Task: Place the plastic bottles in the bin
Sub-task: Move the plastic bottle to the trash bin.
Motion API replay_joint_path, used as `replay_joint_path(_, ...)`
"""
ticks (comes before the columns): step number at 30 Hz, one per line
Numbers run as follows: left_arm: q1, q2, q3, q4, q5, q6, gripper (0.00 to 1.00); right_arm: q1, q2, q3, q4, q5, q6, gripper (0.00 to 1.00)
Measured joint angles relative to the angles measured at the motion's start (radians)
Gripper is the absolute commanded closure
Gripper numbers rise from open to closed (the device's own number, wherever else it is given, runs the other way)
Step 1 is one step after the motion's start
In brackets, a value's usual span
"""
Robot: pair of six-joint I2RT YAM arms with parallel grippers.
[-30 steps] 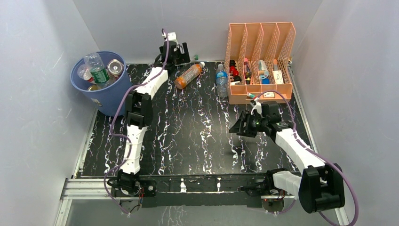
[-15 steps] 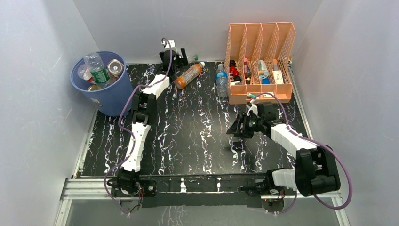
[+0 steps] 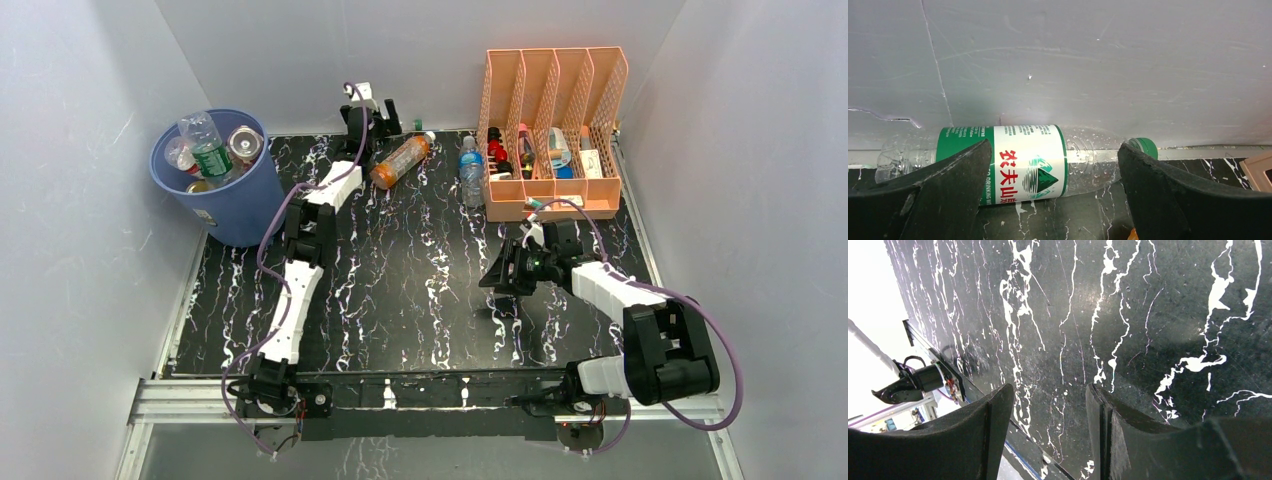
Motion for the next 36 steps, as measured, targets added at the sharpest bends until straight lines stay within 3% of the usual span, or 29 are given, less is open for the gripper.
replay_joint_path(4, 0.0, -0.003, -0.005, -0.014, 0.016, 0.003, 0.07, 0.009, 0.0, -0.002, 0.016, -0.005, 0.0, 0.33)
replay_joint_path(8, 0.001, -0.084, -0.143, 0.007, 0.034, 0.002, 0.09, 0.019, -0.018, -0.008, 0.019, -0.008, 0.0, 0.33)
replay_joint_path(15, -0.049, -0.307, -0.533, -0.015, 0.057, -0.002, 0.12, 0.031, -0.166, -0.028, -0.008, -0.008, -0.001, 0.33)
replay_joint_path(20, -0.142, -0.57, -0.924, -0.056, 0.058, -0.002, 0.1, 0.032, -0.271, -0.054, -0.036, -0.005, 0.035, 0.33)
replay_joint_path(22, -0.179, -0.662, -0.983, -0.095, 0.06, -0.002, 0.1, 0.032, -0.296, -0.064, -0.046, -0.003, 0.046, 0.33)
replay_joint_path(25, -0.192, -0.714, -0.912, -0.129, 0.055, 0.011, 0.08, 0.032, -0.312, -0.067, -0.069, 0.002, 0.054, 0.33)
replay_joint_path(28, -0.172, -0.662, -0.687, -0.168, 0.027, 0.038, 0.06, 0.034, -0.313, -0.067, -0.074, 0.006, 0.057, 0.33)
replay_joint_path(33, -0.097, -0.384, -0.171, -0.24, 0.015, 0.026, 0.05, 0.038, -0.285, -0.067, -0.067, 0.01, 0.06, 0.33)
replay_joint_path(34, -0.074, -0.327, -0.105, -0.248, 0.015, 0.02, 0.04, 0.038, -0.273, -0.068, -0.065, 0.011, 0.06, 0.3)
replay_joint_path(36, -0.028, -0.247, -0.062, -0.236, 0.015, 0.017, 0.03, 0.039, -0.245, -0.07, -0.06, 0.011, 0.059, 0.35)
